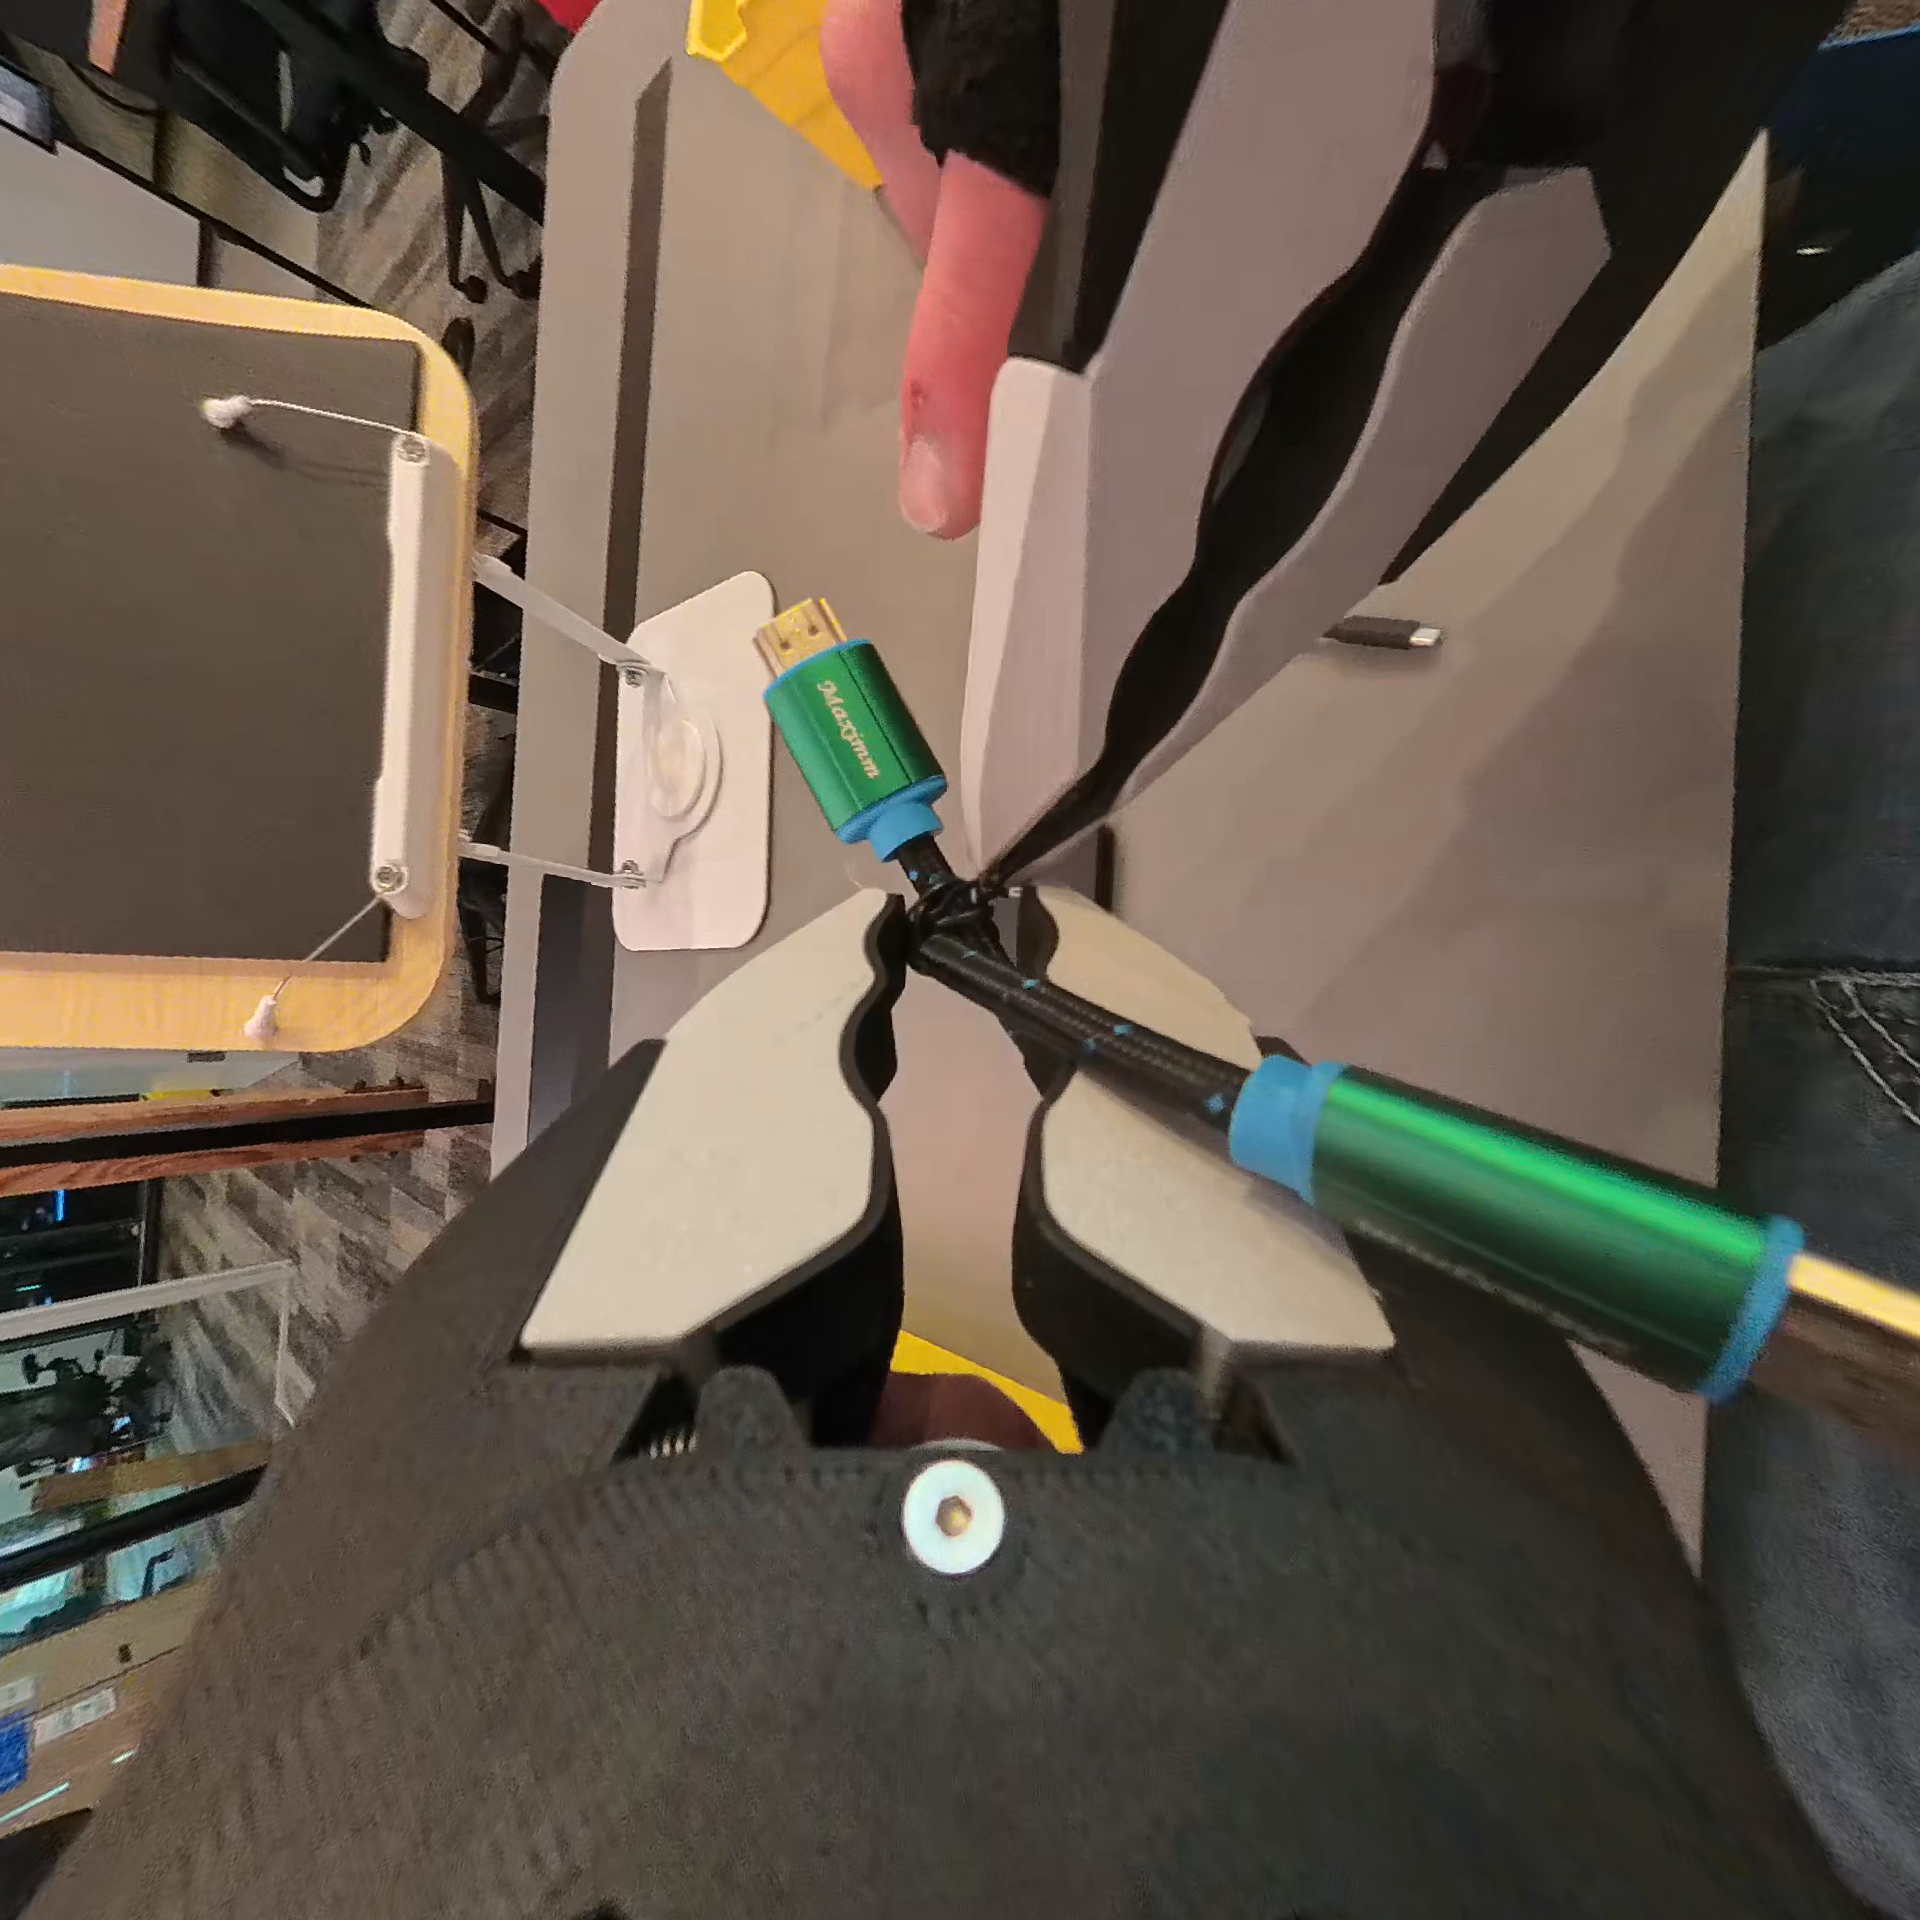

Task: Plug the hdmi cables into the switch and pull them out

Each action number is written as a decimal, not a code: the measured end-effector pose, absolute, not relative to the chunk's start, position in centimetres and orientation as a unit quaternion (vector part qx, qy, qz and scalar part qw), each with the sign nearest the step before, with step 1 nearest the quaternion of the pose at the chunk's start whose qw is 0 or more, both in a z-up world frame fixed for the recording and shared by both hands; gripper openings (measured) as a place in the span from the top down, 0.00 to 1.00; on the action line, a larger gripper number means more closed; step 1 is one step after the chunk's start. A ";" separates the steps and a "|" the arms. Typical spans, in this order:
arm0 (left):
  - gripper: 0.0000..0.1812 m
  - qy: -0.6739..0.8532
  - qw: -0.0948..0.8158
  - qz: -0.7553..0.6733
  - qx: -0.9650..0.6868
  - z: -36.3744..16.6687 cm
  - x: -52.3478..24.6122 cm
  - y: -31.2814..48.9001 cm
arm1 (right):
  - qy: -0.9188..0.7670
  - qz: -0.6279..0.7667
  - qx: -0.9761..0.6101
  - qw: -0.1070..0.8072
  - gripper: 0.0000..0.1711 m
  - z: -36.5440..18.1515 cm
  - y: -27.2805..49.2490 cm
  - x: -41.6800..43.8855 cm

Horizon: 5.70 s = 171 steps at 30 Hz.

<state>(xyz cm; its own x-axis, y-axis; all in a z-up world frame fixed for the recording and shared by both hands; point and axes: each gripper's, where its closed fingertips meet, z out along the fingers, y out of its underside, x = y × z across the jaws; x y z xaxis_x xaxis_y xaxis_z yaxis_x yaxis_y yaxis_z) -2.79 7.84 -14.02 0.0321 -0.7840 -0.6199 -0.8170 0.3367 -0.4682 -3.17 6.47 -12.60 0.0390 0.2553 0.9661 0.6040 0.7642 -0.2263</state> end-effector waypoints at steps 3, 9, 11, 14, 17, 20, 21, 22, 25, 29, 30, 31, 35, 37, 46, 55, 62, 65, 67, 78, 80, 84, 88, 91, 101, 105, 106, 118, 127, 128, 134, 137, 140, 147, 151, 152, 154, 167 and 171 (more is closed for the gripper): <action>0.89 0.684 0.447 0.019 -0.576 -13.4 -2.8 8.2 | -0.654 -0.085 -0.366 0.656 1.00 -12.3 7.2 -3.0; 0.89 0.648 0.492 0.032 -0.581 -11.7 -3.1 9.7 | -0.626 0.013 -0.430 0.651 1.00 -12.4 7.3 -3.0; 0.89 0.641 0.500 0.010 -0.583 -11.2 -3.3 9.7 | -0.603 0.070 -0.445 0.658 1.00 -11.9 6.9 -3.2; 0.89 0.643 0.496 0.030 -0.582 -11.5 -3.4 9.9 | -0.570 0.068 -0.439 0.691 1.00 -10.1 7.3 -2.7; 0.89 0.654 0.486 0.023 -0.579 -12.1 -2.8 9.3 | -0.610 0.003 -0.388 0.691 1.00 -10.4 6.6 -2.8; 0.89 0.669 0.464 0.005 -0.581 -12.7 -2.5 8.6 | -0.650 -0.080 -0.348 0.670 0.91 -11.7 6.5 -3.0; 0.89 0.672 0.457 0.001 -0.582 -12.9 -2.5 8.4 | -0.659 -0.094 -0.338 0.665 0.90 -11.9 6.4 -3.0; 0.89 0.675 0.453 -0.001 -0.582 -13.0 -2.5 8.2 | -0.668 -0.103 -0.330 0.660 0.91 -12.0 6.2 -3.1; 0.89 0.683 0.437 -0.005 -0.586 -13.4 -2.7 7.9 | -0.685 -0.136 -0.301 0.650 0.93 -12.1 5.7 -3.2; 0.89 0.708 0.399 -0.018 -0.583 -14.2 -3.0 6.8 | -0.714 -0.144 -0.278 0.626 0.95 -12.8 4.8 -3.5; 0.89 0.715 0.391 -0.018 -0.580 -14.5 -3.1 6.5 | -0.720 -0.150 -0.273 0.620 0.96 -13.0 4.6 -3.5; 0.89 0.722 0.380 -0.019 -0.579 -14.7 -3.1 6.2 | -0.724 -0.157 -0.270 0.615 0.97 -13.1 4.6 -3.5; 0.89 0.740 0.350 -0.030 -0.573 -15.7 -3.3 5.2 | -0.741 -0.160 -0.260 0.598 0.98 -13.8 3.9 -3.9; 0.89 0.740 0.346 -0.038 -0.576 -15.8 -3.3 5.0 | -0.741 -0.157 -0.259 0.600 0.99 -13.8 3.9 -3.9; 0.89 0.717 0.398 -0.025 -0.571 -13.8 -2.9 6.0 | -0.665 0.018 -0.392 0.635 1.00 -12.1 4.6 -3.6; 0.89 0.674 0.463 0.037 -0.574 -11.9 -3.5 8.6 | -0.544 0.237 -0.494 0.635 1.00 -10.7 5.3 -4.1; 0.89 0.681 0.453 0.015 -0.575 -12.1 -3.2 8.1 | -0.617 0.041 -0.399 0.677 0.96 -10.6 5.0 -3.6; 0.89 0.684 0.449 0.014 -0.575 -12.2 -3.3 7.9 | -0.645 0.030 -0.380 0.662 0.93 -11.0 4.5 -3.0; 0.89 0.691 0.440 0.001 -0.573 -12.4 -3.1 7.4 | -0.652 0.000 -0.366 0.664 0.94 -10.7 4.6 -2.6; 0.89 0.724 0.375 -0.071 -0.574 -14.0 -2.4 4.7 | -0.723 -0.143 -0.254 0.626 0.94 -12.1 3.4 -3.1; 0.89 0.730 0.358 -0.088 -0.576 -14.4 -2.6 4.2 | -0.732 -0.157 -0.240 0.619 0.95 -12.3 3.0 -3.3; 0.89 0.744 0.331 -0.103 -0.572 -15.2 -2.9 3.5 | -0.753 -0.172 -0.226 0.594 0.97 -13.2 2.3 -3.7; 0.89 0.760 0.311 -0.083 -0.564 -16.1 -3.1 3.1 | -0.767 -0.171 -0.230 0.574 1.00 -14.0 2.1 -3.9; 0.89 0.759 0.320 -0.049 -0.564 -16.3 -3.1 3.8 | -0.760 -0.156 -0.273 0.568 1.00 -14.2 2.7 -3.8; 0.89 0.726 0.433 0.092 -0.527 -13.6 -2.4 6.9 | -0.585 0.175 -0.485 0.626 1.00 -11.6 4.9 -3.1; 0.89 0.680 0.509 0.139 -0.509 -11.3 -1.6 8.4 | -0.435 0.358 -0.552 0.615 1.00 -9.7 6.1 -2.2; 0.89 0.667 0.528 0.149 -0.504 -10.7 -1.4 8.7 | -0.394 0.405 -0.562 0.605 1.00 -9.4 6.4 -2.0; 0.90 0.524 0.684 0.233 -0.450 -7.4 -0.8 10.9 | -0.122 0.655 -0.525 0.530 1.00 -7.2 7.6 -1.0; 0.90 0.527 0.682 0.255 -0.439 -7.3 -0.6 10.8 | -0.229 0.510 -0.563 0.608 1.00 -7.1 7.0 -1.3; 0.90 0.530 0.679 0.267 -0.432 -7.1 -0.6 10.9 | -0.249 0.484 -0.568 0.617 1.00 -7.0 7.0 -1.3; 0.90 0.542 0.663 0.258 -0.448 -7.6 -0.3 10.7 | -0.347 0.317 -0.576 0.669 1.00 -7.1 7.0 -0.8; 0.90 0.541 0.662 0.256 -0.452 -7.5 -0.4 10.7 | -0.385 0.244 -0.558 0.693 1.00 -7.1 7.0 -0.4; 0.90 0.556 0.656 0.245 -0.448 -7.8 -0.2 10.5 | -0.425 0.167 -0.526 0.717 0.93 -6.8 6.7 0.0; 0.90 0.582 0.635 0.231 -0.453 -8.8 0.5 10.0 | -0.563 -0.067 -0.415 0.712 0.92 -8.2 6.4 0.1; 0.90 0.597 0.627 0.236 -0.441 -8.9 0.7 9.6 | -0.582 -0.088 -0.395 0.705 0.96 -8.5 6.4 0.1; 0.90 0.598 0.625 0.237 -0.441 -8.9 0.8 9.5 | -0.585 -0.096 -0.389 0.705 0.99 -8.5 6.3 0.1; 0.90 0.602 0.621 0.240 -0.441 -9.1 0.9 9.4 | -0.591 -0.111 -0.387 0.699 1.00 -8.7 6.4 0.0; 0.90 0.599 0.628 0.273 -0.415 -8.8 0.8 9.4 | -0.435 0.272 -0.555 0.655 1.00 -7.8 6.4 0.2; 0.90 0.595 0.634 0.274 -0.411 -8.4 0.8 9.3 | -0.365 0.404 -0.576 0.610 1.00 -7.6 6.7 0.8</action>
